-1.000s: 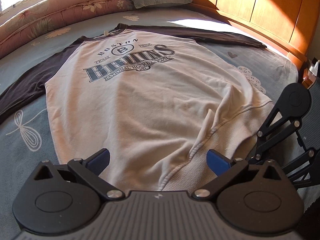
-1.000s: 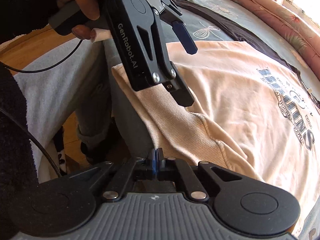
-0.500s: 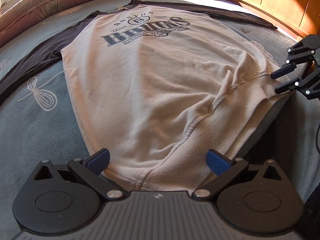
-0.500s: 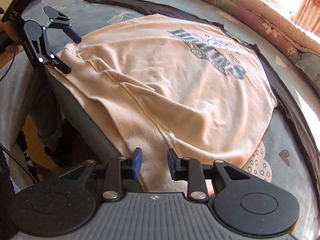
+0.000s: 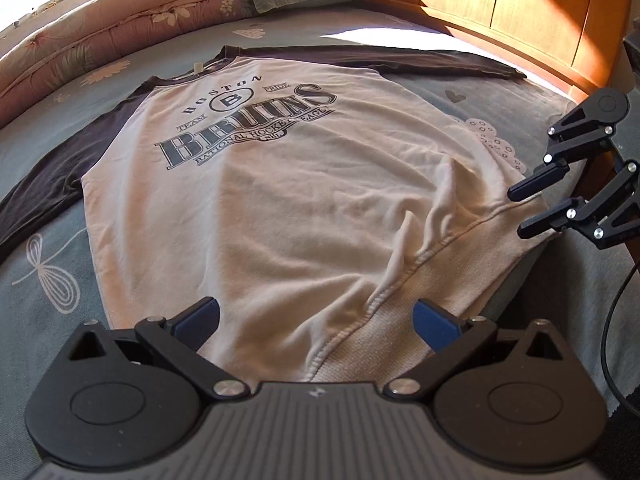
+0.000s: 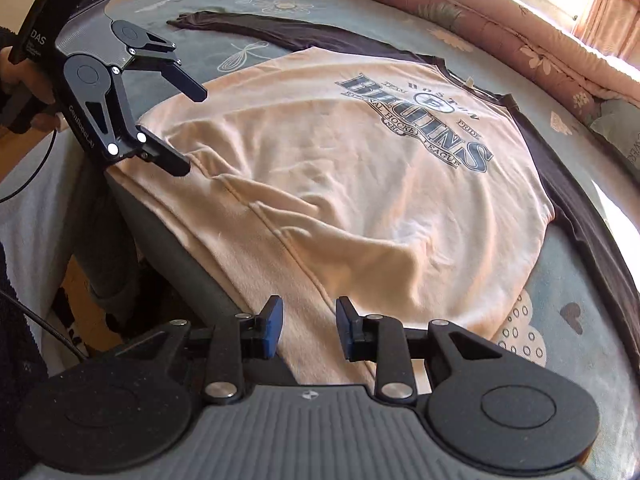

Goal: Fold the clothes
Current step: 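Move the left gripper up over the sweatshirt body toward the ribbed collar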

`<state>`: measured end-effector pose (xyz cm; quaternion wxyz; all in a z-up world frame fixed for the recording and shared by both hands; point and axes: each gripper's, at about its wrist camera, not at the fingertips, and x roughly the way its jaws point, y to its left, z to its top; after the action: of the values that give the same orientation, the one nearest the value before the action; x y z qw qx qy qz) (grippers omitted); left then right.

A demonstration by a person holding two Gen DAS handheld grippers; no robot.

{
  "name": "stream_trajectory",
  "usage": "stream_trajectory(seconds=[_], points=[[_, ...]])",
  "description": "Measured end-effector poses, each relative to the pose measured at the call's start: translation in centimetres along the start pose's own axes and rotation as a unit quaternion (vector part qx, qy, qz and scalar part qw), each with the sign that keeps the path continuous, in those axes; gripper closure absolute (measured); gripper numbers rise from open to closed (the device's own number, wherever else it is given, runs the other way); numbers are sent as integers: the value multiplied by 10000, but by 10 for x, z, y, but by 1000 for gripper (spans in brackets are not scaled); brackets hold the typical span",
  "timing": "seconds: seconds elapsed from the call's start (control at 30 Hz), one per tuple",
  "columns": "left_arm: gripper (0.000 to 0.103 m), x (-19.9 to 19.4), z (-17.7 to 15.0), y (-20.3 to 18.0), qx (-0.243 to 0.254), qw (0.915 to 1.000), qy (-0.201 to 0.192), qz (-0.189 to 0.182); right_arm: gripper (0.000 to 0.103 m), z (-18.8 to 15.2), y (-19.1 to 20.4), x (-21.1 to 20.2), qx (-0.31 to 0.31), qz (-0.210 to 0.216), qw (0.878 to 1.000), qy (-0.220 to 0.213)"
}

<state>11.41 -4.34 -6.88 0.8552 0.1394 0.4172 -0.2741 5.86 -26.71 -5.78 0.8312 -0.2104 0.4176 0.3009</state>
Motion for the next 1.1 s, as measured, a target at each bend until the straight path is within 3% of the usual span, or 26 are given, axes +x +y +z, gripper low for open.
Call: stream_trajectory(seconds=[0.13,0.2,0.37,0.5,0.67,0.8,0.9,0.97,1.0,1.1], points=[[1,9,-6,9,-494,9987,125,-68,70,18,-5,30,464,-83,9989,-71],[1,10,-17,10,-497,9983,287,-56,69,8,-9,34,762,-73,9970,74],[1,6,-38,10,-298,9981,534,-2,53,-25,-16,20,1219,-63,9922,236],[1,0,-17,7,-249,9993,283,-47,51,-22,-21,9,1247,-92,9918,269],[1,18,12,1,-487,9988,36,-100,49,-6,-42,20,1929,-335,9804,-222],[1,36,6,-13,-407,9985,344,-82,46,-13,-37,35,1751,-533,9831,98],[1,33,-12,-31,-122,9988,467,19,38,-31,-39,26,1659,-895,9821,44],[1,24,-16,-37,95,9979,602,-237,37,-35,-46,20,1808,-997,9784,118],[1,20,-15,-37,176,9975,625,-266,37,-32,-44,17,1758,-936,9800,29],[1,3,-1,-26,109,9990,423,102,37,-20,-33,8,1560,-682,9849,-308]])
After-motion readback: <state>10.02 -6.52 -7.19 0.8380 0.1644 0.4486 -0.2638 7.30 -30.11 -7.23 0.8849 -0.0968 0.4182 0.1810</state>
